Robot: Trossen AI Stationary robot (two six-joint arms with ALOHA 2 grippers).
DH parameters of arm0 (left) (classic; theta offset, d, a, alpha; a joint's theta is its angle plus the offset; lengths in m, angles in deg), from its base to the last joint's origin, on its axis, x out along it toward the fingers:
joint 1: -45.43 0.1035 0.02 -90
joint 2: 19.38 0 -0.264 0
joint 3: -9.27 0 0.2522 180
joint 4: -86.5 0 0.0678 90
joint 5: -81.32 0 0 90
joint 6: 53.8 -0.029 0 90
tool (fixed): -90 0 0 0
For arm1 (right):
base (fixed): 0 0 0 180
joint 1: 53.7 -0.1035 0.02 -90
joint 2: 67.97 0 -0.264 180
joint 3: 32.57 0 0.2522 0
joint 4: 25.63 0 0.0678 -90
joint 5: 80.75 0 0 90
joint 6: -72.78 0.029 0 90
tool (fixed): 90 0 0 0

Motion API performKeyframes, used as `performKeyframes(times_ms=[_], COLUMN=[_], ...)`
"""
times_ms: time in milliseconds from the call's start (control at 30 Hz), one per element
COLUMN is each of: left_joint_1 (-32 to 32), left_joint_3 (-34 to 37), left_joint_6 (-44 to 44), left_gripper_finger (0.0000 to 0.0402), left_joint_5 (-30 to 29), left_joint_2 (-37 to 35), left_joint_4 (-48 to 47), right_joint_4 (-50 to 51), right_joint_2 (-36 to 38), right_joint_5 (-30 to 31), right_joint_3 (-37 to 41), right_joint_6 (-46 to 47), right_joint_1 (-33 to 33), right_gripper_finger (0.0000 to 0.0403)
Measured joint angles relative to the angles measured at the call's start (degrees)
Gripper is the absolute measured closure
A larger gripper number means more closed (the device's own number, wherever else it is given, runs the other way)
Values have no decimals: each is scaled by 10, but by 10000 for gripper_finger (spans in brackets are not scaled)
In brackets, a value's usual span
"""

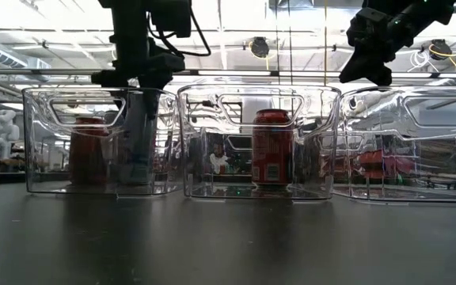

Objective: Sort soda cans
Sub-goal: Put the white-blue soda can into the left transparent bin

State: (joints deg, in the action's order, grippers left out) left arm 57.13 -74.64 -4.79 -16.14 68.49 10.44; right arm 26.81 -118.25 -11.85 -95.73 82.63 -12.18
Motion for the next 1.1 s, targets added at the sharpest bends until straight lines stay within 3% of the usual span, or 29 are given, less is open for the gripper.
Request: performKeyframes(times_ms=[367, 1100], left_joint_1=[-1, -1], left_joint_3=[1, 2], left_joint_6=[16, 31], left_gripper_finger=[104, 99], left_joint_5=[-2, 23], left_joint_2=[1, 2], left_joint_4=[2, 0], right_joint_4=[-1, -3], right_joint_2=[0, 0], right_joint_5=[0, 0], right_joint_3=[0, 0], right_joint_6=[0, -15], right_joint_1=[0, 0], right_gripper_finger=[367, 367])
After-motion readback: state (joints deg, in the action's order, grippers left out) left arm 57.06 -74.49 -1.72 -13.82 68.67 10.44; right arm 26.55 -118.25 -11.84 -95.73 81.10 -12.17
